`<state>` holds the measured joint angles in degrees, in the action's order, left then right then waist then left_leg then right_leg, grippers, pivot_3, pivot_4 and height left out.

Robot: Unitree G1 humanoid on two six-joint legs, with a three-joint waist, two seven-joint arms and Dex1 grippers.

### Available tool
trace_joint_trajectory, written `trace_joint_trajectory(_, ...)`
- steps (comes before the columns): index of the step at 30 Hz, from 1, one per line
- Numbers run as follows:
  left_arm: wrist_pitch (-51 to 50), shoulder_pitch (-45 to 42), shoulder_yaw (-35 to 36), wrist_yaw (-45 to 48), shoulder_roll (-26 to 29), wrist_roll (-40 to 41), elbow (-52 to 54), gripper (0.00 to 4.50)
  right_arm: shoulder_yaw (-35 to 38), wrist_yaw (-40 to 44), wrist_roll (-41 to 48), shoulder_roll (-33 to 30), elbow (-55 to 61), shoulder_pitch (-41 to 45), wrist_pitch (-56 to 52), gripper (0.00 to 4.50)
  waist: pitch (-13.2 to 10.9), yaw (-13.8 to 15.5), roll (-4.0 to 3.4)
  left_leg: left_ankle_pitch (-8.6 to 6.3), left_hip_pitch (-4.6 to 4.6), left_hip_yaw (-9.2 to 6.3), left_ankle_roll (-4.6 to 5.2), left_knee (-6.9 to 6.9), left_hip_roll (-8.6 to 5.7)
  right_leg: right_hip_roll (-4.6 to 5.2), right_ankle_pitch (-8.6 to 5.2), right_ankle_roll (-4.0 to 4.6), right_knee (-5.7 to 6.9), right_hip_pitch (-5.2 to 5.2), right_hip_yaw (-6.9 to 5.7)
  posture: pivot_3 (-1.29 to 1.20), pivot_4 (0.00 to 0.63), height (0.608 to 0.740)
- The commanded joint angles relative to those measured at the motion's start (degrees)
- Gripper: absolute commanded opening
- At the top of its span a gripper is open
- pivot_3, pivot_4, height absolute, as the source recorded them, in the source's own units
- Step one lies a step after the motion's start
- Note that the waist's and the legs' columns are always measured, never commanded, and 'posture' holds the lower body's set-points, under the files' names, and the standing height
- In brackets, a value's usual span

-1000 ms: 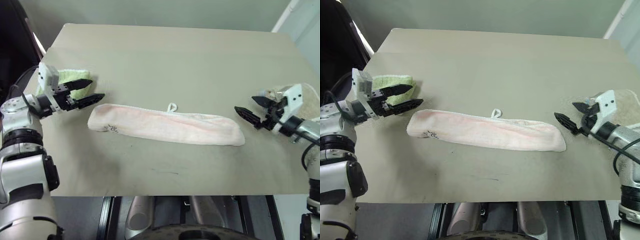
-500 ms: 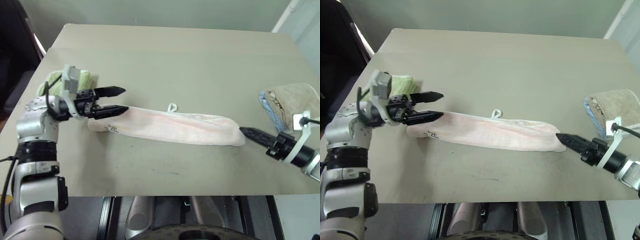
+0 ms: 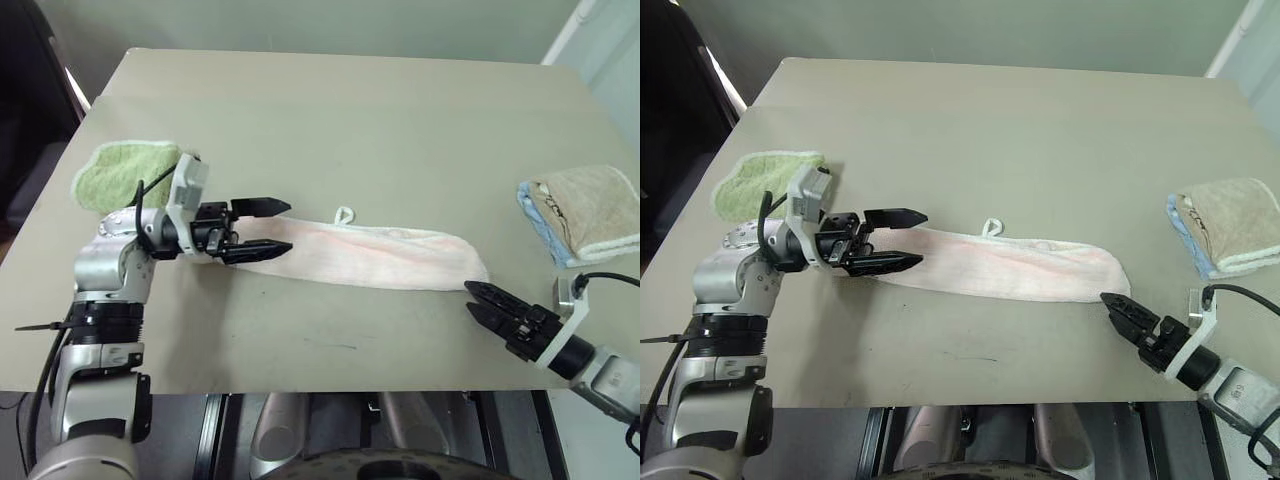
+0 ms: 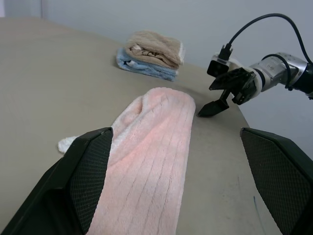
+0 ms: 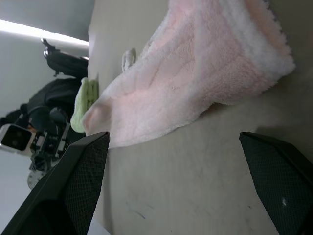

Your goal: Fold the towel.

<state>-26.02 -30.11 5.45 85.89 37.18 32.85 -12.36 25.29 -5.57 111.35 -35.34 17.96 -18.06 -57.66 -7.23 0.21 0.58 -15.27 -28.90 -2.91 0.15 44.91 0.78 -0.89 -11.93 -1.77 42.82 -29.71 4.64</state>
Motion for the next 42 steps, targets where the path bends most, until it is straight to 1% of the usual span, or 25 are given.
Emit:
trace_joint_trajectory(1,2.04,-0.21,-0.51,0.06,-0.74,-0.22,0.09,4.50,-1.44,-5.15,1.65,3.91,-0.99,1.47,4.81,4.49,0.03,-0.06,0.04,-0.01,0.03,-0.01,0.01,0.00,0.00,-0.01,0.01,0.00,-0.02,0.03,0.00,0.00,0.150,0.697)
trace_joint_trajectory(3,2.41,-0.16,-0.70,0.13,-1.00,-0.44,-0.09,4.50,-0.98,-6.44,1.65,5.70,-1.71,2.60,5.99,4.49,0.04,-0.26,0.07,-0.02,0.16,-0.04,0.05,0.00,0.01,-0.03,0.04,-0.02,-0.11,0.19,-0.01,0.00,0.150,0.697)
trace_joint_trajectory(5,2.75,-0.34,-0.85,0.18,-1.21,-0.51,-0.48,4.50,-0.58,-7.59,1.65,6.04,-2.14,3.50,6.51,4.49,0.04,-0.46,0.06,-0.14,0.42,-0.04,0.06,0.00,0.01,-0.03,0.04,-0.03,-0.26,0.50,0.00,0.00,0.150,0.697)
trace_joint_trajectory(6,2.87,-0.42,-0.92,0.19,-1.27,-0.49,-0.65,4.50,-0.42,-8.11,1.65,6.24,-2.37,3.85,6.74,4.49,0.04,-0.50,0.06,-0.39,0.53,-0.05,-0.31,-0.01,0.01,-0.03,0.04,-0.03,-0.36,0.64,0.00,0.00,0.150,0.697)
trace_joint_trajectory(7,3.34,-0.68,-0.93,0.06,-1.60,-0.53,-1.11,4.50,0.09,-8.26,1.65,6.65,-3.30,4.59,6.64,4.49,0.04,-0.50,0.04,-0.53,0.58,-0.09,-0.43,-0.01,0.01,-0.03,0.03,-0.04,-0.49,0.73,0.00,0.00,0.150,0.697)
trace_joint_trajectory(12,5.65,-1.21,-1.25,-0.07,-2.40,-1.50,-3.62,4.50,1.90,-12.29,1.65,8.54,-6.39,9.30,8.94,4.49,0.03,-0.46,0.04,-0.60,0.65,-0.08,-0.26,-0.09,-0.02,0.02,0.04,-0.04,-1.02,0.96,0.01,0.00,0.150,0.697)
trace_joint_trajectory(15,6.36,-0.50,-1.36,-0.25,-2.60,-1.71,-3.50,4.50,1.84,-13.75,1.65,8.84,-6.41,10.06,9.69,4.49,0.03,-0.35,0.02,-0.60,0.64,-0.04,-0.14,-0.08,-0.05,0.06,0.32,-0.26,-1.21,1.00,0.02,0.00,0.150,0.697)
trace_joint_trajectory(18,7.09,0.21,-1.46,-0.54,-2.84,-1.98,-3.21,4.50,0.81,-13.20,1.65,8.66,-4.29,9.22,9.57,3.93,0.02,-0.16,0.01,-0.51,0.67,-0.03,0.15,-0.23,-0.04,0.07,0.53,-0.37,-1.48,1.05,0.03,0.00,0.150,0.697)
trace_joint_trajectory(19,7.27,0.33,-1.49,-0.58,-2.85,-2.06,-3.15,4.50,0.60,-12.93,1.65,8.53,-3.76,8.92,9.47,3.61,0.01,-0.10,-0.01,-0.46,0.66,-0.02,0.24,-0.32,-0.04,0.07,0.57,-0.37,-1.60,1.05,0.03,0.00,0.150,0.697)
trace_joint_trajectory(21,7.71,0.41,-1.43,-0.84,-3.02,-2.27,-3.38,4.50,0.55,-13.35,1.65,9.13,-2.93,8.51,10.04,2.86,0.01,-0.05,-0.02,-0.25,0.67,0.04,0.58,-0.59,-0.05,0.09,0.90,0.07,-1.82,1.04,0.04,0.00,0.150,0.697)
trace_joint_trajectory(25,8.60,0.60,-1.48,-1.13,-3.27,-2.52,-3.73,4.50,0.96,-12.89,1.65,9.03,-1.44,7.47,11.12,1.51,0.00,-0.03,-0.03,-0.23,0.72,0.11,0.60,-0.85,-0.04,0.09,0.85,0.16,-1.93,1.00,0.05,0.00,0.150,0.697)
trace_joint_trajectory(29,9.06,0.85,-1.41,-1.60,-3.84,-2.59,-3.60,4.50,3.78,-14.34,1.65,10.81,-0.43,7.70,14.06,0.13,-0.01,-0.02,-0.06,-0.28,0.74,0.11,0.60,-0.90,-0.04,0.09,0.78,0.15,-1.97,1.01,0.05,0.00,0.150,0.697)
trace_joint_trajectory(30,9.05,0.87,-1.43,-1.71,-4.01,-2.52,-3.43,4.50,4.06,-14.42,1.65,10.78,0.00,7.48,14.38,0.02,-0.02,-0.02,-0.07,-0.29,0.74,0.14,0.63,-0.90,-0.04,0.10,0.77,0.13,-1.98,1.01,0.06,0.00,0.150,0.697)
trace_joint_trajectory(34,7.27,0.49,-2.21,-2.73,-5.27,-1.89,-1.30,4.50,5.13,-16.27,1.65,11.15,1.67,5.64,16.25,0.02,-0.02,0.18,-0.07,-0.30,0.77,0.16,0.68,-0.89,-0.04,0.13,0.78,0.11,-2.01,1.08,0.07,0.00,0.150,0.697)
trace_joint_trajectory(36,5.50,0.58,-3.89,-3.16,-5.34,-2.42,-0.07,4.50,5.30,-17.40,1.65,11.87,2.40,5.33,17.56,0.02,-0.02,0.20,-0.07,-0.30,0.81,0.16,0.69,-0.89,-0.04,0.13,0.78,0.11,-2.01,1.11,0.07,0.00,0.150,0.697)
trace_joint_trajectory(39,6.04,0.58,-5.70,-4.44,-5.94,-4.36,-0.79,4.50,4.78,-19.21,1.65,11.95,2.86,5.37,19.39,0.02,-0.04,0.19,-0.17,-0.29,0.85,0.18,0.71,-0.88,-0.04,0.13,0.81,0.05,-2.01,1.13,0.10,0.00,0.150,0.697)
trace_joint_trajectory(42,6.30,0.63,-6.51,-4.84,-6.27,-4.68,-0.71,4.50,4.08,-19.93,1.65,11.31,3.47,5.69,20.69,0.02,-0.04,0.19,-0.17,-0.27,0.85,0.19,0.72,-0.87,-0.04,0.13,0.81,-0.07,-2.02,1.13,0.12,0.00,0.150,0.697)
